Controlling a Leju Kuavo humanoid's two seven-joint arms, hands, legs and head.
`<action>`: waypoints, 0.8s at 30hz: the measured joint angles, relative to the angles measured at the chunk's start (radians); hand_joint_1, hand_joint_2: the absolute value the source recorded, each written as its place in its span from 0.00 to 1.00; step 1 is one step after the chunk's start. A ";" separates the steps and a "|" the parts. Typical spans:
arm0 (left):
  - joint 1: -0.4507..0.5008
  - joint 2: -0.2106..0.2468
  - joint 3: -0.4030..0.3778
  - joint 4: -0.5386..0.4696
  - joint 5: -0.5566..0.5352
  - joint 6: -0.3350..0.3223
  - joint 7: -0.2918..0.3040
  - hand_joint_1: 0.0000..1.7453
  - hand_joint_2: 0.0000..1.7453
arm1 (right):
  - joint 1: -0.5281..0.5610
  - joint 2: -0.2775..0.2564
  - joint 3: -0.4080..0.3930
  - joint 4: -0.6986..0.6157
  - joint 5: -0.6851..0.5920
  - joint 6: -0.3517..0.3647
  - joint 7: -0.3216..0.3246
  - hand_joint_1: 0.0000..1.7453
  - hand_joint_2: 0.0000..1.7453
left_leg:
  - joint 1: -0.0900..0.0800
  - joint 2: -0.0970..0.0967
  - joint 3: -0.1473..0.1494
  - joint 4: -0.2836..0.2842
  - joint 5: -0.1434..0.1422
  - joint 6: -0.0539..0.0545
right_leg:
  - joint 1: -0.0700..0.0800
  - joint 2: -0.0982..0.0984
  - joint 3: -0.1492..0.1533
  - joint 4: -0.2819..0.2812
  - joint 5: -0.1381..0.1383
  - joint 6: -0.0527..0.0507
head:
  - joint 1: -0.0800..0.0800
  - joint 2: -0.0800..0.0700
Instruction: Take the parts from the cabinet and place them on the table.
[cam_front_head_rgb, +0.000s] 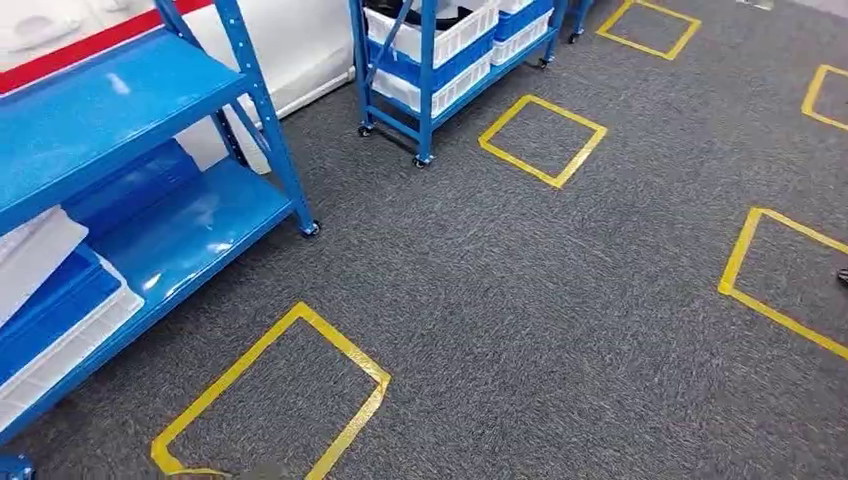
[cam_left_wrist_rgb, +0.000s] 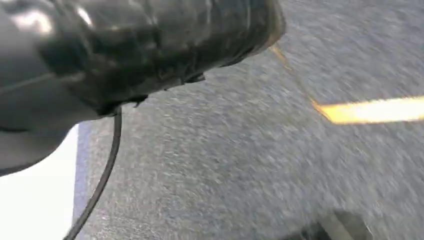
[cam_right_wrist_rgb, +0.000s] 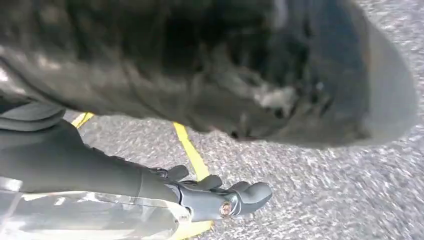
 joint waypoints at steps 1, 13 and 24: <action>0.001 0.008 0.004 0.000 0.004 0.000 0.002 0.00 0.00 | 0.000 -0.003 0.000 0.000 0.004 0.001 0.000 0.00 0.00 | 0.001 -0.015 0.001 0.002 0.000 -0.001 | -0.004 0.000 0.013 -0.035 0.037 0.002 | 0.000 0.000; 0.022 0.018 0.044 0.000 0.004 0.038 0.042 0.00 0.00 | -0.042 -0.037 0.045 0.000 0.067 0.010 0.005 0.00 0.00 | 0.009 0.012 -0.114 0.208 -0.103 -0.057 | -0.007 0.014 0.125 -0.298 0.153 -0.047 | -0.010 0.000; 0.063 -0.110 0.044 0.000 -0.031 0.186 0.076 0.00 0.00 | -0.084 -0.026 0.058 -0.009 0.045 -0.011 0.007 0.00 0.00 | -0.012 0.063 -0.016 0.020 -0.006 -0.018 | 0.011 -0.103 0.148 -0.298 0.131 -0.015 | -0.007 0.000</action>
